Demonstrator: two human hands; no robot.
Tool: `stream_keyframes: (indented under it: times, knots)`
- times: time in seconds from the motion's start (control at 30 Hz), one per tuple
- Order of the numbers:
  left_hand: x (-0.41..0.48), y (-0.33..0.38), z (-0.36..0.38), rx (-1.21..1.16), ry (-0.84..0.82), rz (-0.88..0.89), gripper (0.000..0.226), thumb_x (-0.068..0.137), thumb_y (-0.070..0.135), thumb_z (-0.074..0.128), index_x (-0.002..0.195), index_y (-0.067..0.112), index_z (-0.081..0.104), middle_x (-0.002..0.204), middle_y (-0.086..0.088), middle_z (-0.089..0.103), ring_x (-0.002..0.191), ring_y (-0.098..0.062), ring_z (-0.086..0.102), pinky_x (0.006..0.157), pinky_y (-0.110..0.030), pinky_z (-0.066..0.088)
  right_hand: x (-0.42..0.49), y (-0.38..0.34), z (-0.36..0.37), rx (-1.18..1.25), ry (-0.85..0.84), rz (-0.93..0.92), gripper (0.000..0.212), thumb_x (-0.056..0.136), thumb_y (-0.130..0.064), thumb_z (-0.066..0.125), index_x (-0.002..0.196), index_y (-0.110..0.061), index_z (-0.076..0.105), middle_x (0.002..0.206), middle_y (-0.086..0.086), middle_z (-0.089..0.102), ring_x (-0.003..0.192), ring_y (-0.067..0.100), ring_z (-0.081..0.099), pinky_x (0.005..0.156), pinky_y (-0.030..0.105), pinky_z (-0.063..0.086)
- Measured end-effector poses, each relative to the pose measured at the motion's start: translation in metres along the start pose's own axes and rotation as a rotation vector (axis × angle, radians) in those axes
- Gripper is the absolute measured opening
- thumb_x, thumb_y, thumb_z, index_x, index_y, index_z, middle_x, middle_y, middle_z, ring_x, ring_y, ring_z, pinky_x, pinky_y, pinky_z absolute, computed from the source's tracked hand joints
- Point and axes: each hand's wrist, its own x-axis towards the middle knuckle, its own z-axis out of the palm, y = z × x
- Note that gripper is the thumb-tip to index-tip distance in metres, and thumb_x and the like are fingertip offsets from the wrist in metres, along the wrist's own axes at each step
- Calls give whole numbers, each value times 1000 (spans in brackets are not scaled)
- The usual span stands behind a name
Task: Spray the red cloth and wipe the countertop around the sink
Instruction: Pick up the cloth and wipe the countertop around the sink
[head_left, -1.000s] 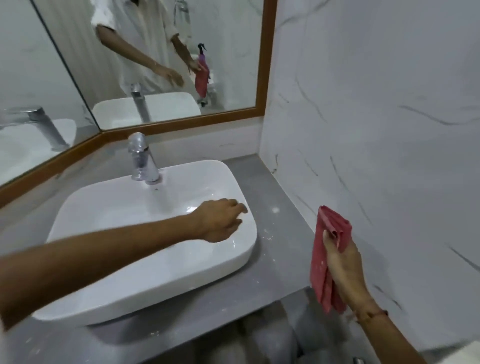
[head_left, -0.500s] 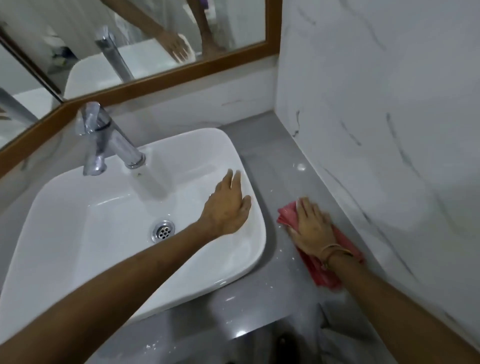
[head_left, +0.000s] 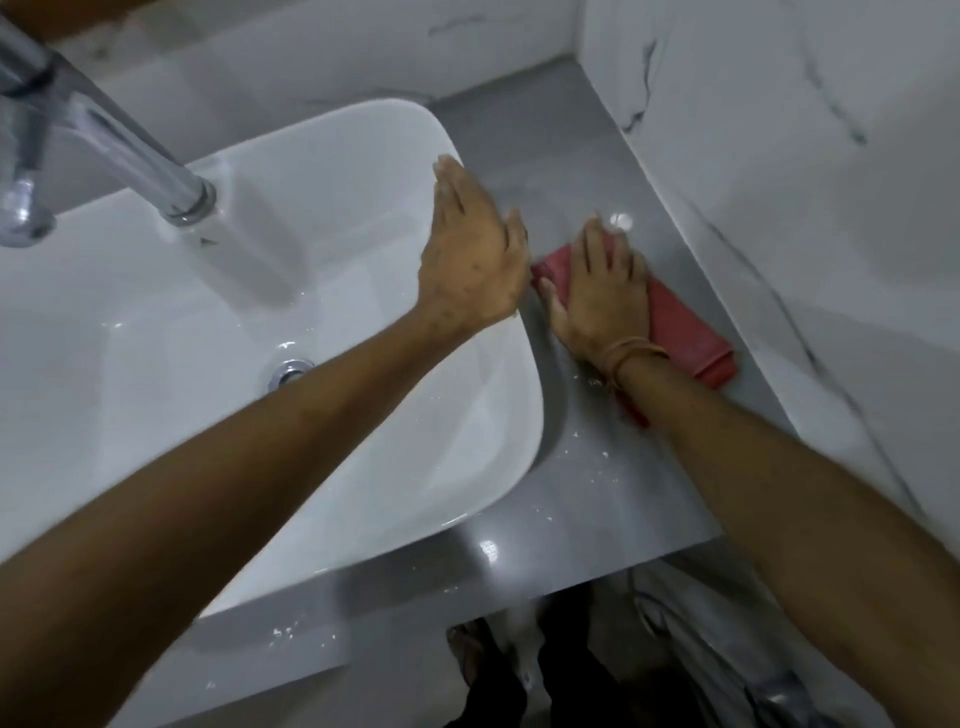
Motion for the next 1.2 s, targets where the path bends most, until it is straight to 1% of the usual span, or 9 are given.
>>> stream_keyframes:
  times: [0.2,0.4,0.5,0.6,0.67,0.77,0.9,1.03,1.2]
  knots:
    - [0,-2,2,21,-9,15,66,100,25,29,147,0,-10,161,-14,-6,149,-26,1,120,-30,10,-63,1,7,-96,-63,-216,66,94,-46,15,147,-6,16,157,15,21,140,39,23,113,50,22]
    - [3,-2,5,20,11,-17,67,99,24,32,148,3,-8,162,-11,-2,149,-25,8,121,-34,17,-21,25,-1,-54,-24,-48,63,95,-40,31,147,-9,19,159,10,18,140,41,21,114,54,17]
    - [3,-3,5,23,32,-20,67,98,23,34,148,2,-7,162,-12,0,149,-26,10,118,-32,19,-11,1,-1,-47,-36,-5,61,96,-39,27,147,-8,17,159,13,14,141,42,17,114,53,16]
    - [1,-2,2,17,22,-4,67,98,21,32,147,0,-7,161,-14,-1,149,-26,9,118,-33,19,-66,-11,6,-126,-126,-212,62,95,-41,7,148,-9,13,159,14,15,143,41,15,114,53,17]
    - [0,-2,1,18,10,-4,67,98,21,32,147,0,-8,161,-14,-1,149,-26,8,119,-34,19,-108,6,2,-133,-164,-283,63,94,-43,9,147,-11,22,157,13,24,140,41,24,112,54,25]
    - [1,-2,0,17,10,-14,67,98,21,32,147,0,-7,161,-13,-1,149,-25,8,120,-33,19,-101,50,-7,-144,-107,-161,61,92,-44,25,144,-13,33,153,10,35,133,43,36,109,57,30]
    - [1,-1,0,22,17,-20,67,98,22,34,148,1,-6,162,-12,3,148,-27,14,119,-35,24,-54,25,-5,-79,-13,81,58,97,-39,25,144,-7,24,157,11,21,138,45,23,112,56,21]
    - [-1,0,0,30,14,-27,67,98,22,34,148,2,-5,161,-12,5,147,-27,17,117,-37,26,-135,-13,11,-98,-102,-142,61,95,-40,19,147,-9,17,157,14,22,141,40,21,113,54,24]
    - [0,-2,0,20,8,-19,66,98,21,33,148,1,-5,161,-13,5,148,-27,15,120,-37,23,-177,55,5,-169,-75,17,63,95,-46,19,148,-12,18,156,11,26,136,42,30,111,56,26]
